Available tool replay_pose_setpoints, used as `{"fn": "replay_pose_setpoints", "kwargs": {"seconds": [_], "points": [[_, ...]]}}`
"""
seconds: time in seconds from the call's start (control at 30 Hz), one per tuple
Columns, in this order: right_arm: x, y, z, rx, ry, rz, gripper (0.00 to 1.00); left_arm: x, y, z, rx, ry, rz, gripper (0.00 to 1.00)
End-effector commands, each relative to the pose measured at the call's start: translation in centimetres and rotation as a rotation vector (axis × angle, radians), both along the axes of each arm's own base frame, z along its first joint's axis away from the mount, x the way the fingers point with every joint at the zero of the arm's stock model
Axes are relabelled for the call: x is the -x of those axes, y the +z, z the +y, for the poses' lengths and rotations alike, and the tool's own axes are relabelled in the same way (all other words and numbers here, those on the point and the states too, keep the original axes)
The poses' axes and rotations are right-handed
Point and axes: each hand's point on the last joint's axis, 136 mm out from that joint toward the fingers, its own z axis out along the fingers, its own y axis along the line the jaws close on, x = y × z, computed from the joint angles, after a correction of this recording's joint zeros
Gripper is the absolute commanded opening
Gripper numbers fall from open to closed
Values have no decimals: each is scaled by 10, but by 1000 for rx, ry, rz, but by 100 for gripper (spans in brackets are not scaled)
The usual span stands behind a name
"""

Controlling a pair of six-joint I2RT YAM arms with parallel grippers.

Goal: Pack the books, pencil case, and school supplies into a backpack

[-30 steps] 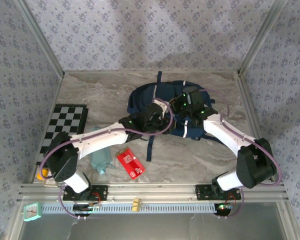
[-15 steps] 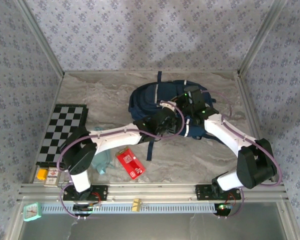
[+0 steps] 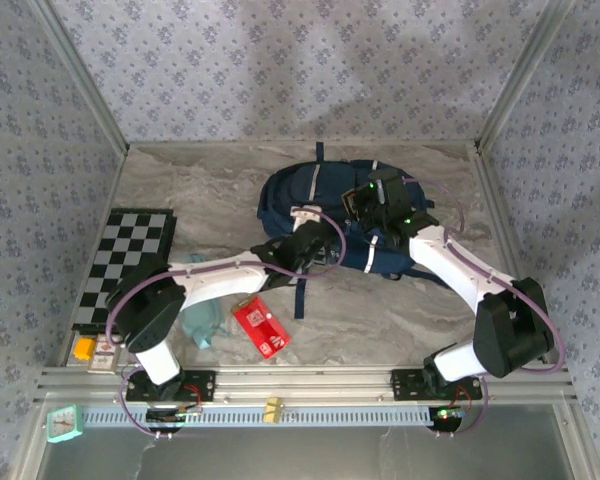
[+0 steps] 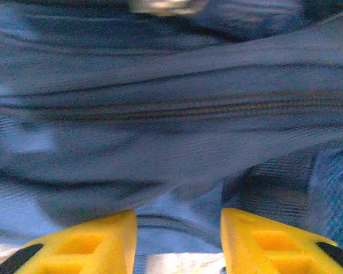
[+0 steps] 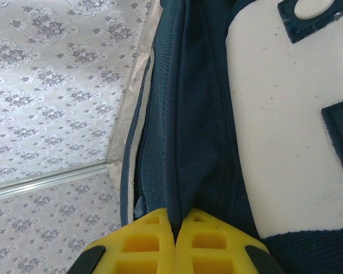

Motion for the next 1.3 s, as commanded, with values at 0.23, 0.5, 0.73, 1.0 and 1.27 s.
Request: {"fn": "replay_pose_setpoints", "kwargs": {"seconds": [0.23,0.5,0.73,1.0,1.27], "points": [[-21,98,17,-175,-5,-243,0,20,50,-21,115,-193,-82,48],[-21,101,26,-195,3,-227,0,7,52,-58,19,-225,-163,59],[-19,102,30,-210,9,-223,0,-28,39,-39,-78,37,-161,62],[-21,101,28,-207,9,-221,0,-30,53,-20,-26,90,-212,40],[-22,95,31,-205,20,-210,0,-26,56,-29,-1,-33,-210,16]]}}
